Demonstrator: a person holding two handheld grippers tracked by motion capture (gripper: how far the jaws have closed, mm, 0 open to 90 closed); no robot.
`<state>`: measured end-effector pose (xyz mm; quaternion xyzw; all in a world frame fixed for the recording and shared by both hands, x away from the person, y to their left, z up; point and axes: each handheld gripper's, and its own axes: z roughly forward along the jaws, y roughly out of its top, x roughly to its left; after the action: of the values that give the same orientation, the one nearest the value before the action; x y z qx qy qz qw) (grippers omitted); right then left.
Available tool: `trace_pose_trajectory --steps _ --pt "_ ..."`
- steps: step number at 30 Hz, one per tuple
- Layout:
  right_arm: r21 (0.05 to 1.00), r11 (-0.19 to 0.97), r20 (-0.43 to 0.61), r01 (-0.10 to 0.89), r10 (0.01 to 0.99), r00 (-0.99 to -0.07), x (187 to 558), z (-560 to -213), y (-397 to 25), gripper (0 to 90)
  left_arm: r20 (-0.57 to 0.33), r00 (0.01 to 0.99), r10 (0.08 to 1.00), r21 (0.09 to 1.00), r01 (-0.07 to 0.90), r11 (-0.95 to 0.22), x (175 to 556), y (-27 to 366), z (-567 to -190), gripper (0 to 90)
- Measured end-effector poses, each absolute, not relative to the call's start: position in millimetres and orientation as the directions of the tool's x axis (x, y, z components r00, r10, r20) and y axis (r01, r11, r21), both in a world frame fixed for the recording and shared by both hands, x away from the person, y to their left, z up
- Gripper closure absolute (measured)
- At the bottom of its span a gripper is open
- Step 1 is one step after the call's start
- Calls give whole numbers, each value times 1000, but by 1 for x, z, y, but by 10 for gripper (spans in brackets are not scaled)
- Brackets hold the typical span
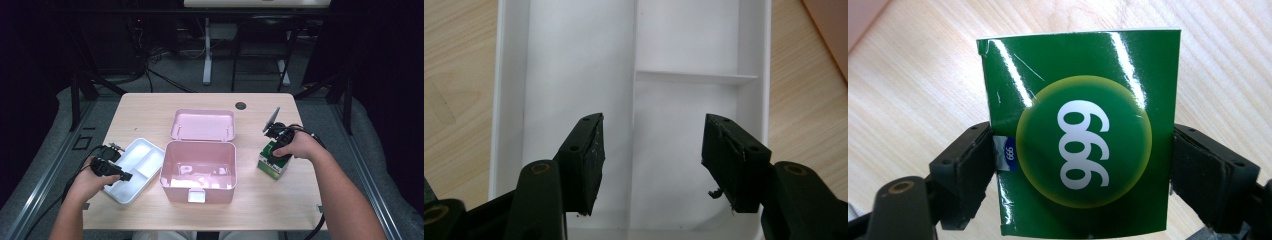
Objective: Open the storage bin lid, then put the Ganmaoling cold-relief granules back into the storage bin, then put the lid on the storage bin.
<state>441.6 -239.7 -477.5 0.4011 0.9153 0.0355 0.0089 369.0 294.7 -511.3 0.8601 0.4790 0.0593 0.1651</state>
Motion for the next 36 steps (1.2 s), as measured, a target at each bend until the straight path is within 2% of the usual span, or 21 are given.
trace_pose_trajectory --steps 10,17,28,36 --pt "70 719 -17 691 694 -720 436 -456 -236 163 -55 535 843 340 804 -488 369 294 -511 425" --pt "119 756 -61 644 653 -755 433 -436 -233 164 -57 534 844 345 803 -485 369 295 -511 424" --pt "115 824 -99 555 566 -819 425 -412 -223 164 -63 535 843 342 805 -485 369 295 -511 425" --pt "118 888 -123 445 458 -880 414 -391 -210 165 -59 536 842 342 803 -487 369 294 -511 425"
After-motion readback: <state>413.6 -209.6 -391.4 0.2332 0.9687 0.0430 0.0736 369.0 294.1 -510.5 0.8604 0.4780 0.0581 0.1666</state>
